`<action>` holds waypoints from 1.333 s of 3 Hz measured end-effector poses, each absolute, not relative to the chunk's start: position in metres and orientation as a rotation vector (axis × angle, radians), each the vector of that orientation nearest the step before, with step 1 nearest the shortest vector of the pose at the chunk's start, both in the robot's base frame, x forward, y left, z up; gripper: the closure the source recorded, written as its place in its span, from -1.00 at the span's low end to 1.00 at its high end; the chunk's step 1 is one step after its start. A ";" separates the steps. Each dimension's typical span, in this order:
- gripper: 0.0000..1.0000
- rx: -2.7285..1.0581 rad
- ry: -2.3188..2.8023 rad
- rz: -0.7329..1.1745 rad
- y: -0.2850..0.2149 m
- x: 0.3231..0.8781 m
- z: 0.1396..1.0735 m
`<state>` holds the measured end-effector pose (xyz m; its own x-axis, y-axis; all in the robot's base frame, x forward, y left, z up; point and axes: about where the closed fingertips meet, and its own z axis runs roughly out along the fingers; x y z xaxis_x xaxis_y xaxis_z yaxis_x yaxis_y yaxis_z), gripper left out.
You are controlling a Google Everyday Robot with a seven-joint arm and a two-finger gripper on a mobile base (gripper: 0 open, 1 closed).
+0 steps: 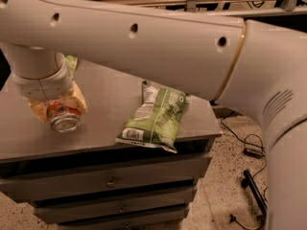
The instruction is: Move coke can near green jalapeno chip bag
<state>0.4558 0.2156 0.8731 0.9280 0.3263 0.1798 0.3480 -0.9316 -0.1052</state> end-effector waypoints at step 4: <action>1.00 -3.050 -0.068 -0.255 0.114 0.563 0.913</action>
Offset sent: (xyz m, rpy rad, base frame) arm 0.0722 -0.0585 0.0208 0.0000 0.0636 -0.1846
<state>0.5629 0.1142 0.9127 0.9852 0.0375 0.1675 0.0509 -0.9958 -0.0764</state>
